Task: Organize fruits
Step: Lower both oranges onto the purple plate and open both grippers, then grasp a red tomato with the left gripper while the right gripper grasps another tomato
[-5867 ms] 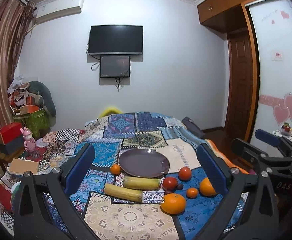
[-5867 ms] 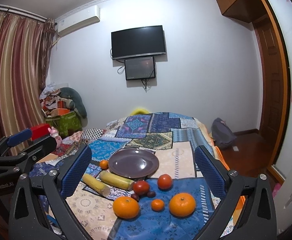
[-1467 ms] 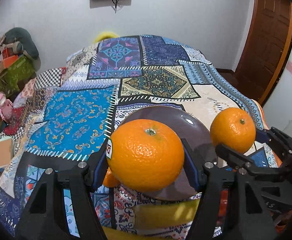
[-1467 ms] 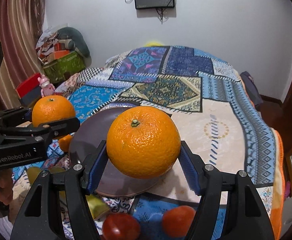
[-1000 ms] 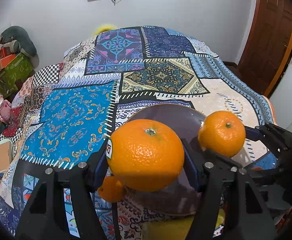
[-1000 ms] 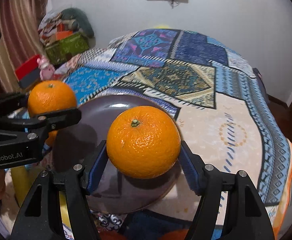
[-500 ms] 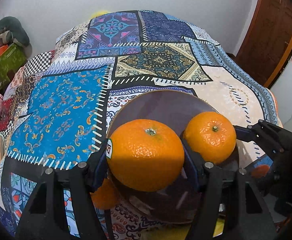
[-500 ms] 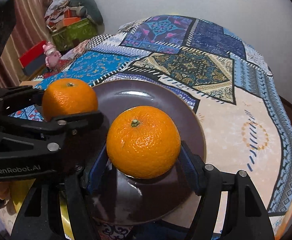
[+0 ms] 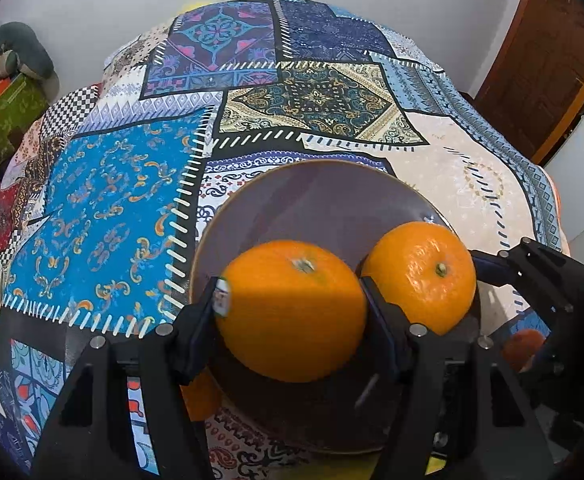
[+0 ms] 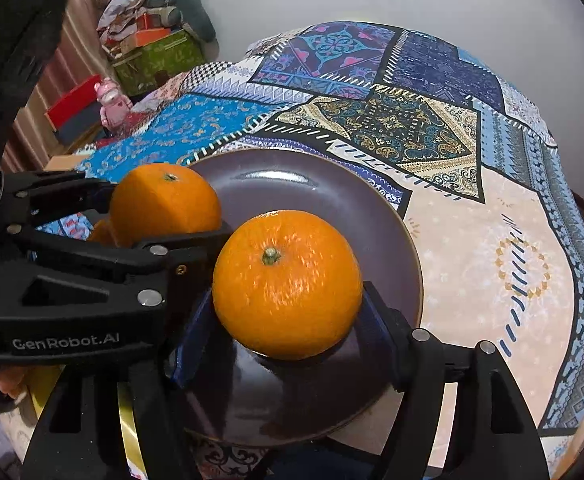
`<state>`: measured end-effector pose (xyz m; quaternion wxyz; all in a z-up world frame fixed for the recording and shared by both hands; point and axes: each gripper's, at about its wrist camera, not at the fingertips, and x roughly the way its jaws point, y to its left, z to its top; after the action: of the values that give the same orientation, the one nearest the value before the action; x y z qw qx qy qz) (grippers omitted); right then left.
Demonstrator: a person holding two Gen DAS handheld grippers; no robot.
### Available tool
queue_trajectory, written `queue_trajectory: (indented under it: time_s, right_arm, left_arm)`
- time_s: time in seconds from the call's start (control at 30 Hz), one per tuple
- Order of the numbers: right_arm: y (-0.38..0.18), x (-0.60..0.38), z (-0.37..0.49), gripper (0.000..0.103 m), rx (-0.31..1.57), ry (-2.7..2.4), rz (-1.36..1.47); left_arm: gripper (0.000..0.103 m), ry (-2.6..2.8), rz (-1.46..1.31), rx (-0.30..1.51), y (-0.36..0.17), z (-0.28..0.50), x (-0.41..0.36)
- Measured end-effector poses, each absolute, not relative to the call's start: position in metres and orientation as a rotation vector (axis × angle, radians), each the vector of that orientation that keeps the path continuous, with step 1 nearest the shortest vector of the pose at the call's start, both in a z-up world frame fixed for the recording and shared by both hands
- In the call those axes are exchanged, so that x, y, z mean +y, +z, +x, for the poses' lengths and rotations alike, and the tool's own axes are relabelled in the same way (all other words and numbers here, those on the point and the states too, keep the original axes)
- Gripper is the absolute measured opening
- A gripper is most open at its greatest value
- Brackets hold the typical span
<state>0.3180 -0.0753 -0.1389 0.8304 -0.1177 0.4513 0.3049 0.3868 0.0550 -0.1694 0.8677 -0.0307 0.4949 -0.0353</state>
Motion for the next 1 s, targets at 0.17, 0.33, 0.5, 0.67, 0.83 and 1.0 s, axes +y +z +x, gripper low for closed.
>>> queue_trajectory:
  time_s: [0.17,0.33,0.5,0.67,0.83,1.0]
  right_arm:
    - [-0.14,-0.079,0.321,0.069,0.966,0.644,-0.237]
    - [-0.135,-0.082,0.317,0.069,0.943,0.64,-0.244]
    - [-0.122,-0.087,0.313,0.07,0.91,0.634,-0.228]
    - [-0.1,-0.1,0.304,0.071,0.858,0.618,-0.203]
    - [-0.079,-0.121,0.29,0.072,0.803,0.59,-0.17]
    - [-0.066,-0.143,0.267,0.072,0.75,0.549,-0.154]
  left_arm:
    - [0.068,-0.07,-0.036,0.982,-0.157,0.383,0.048]
    - [0.068,-0.061,-0.005,0.954,-0.151,0.376,0.045]
    - [0.069,-0.065,0.012,0.915,-0.138,0.362,0.043]
    - [0.069,-0.052,0.027,0.857,-0.116,0.341,0.047]
    - [0.072,-0.046,0.012,0.812,-0.097,0.316,0.055]
    - [0.072,-0.07,-0.004,0.786,-0.087,0.289,0.052]
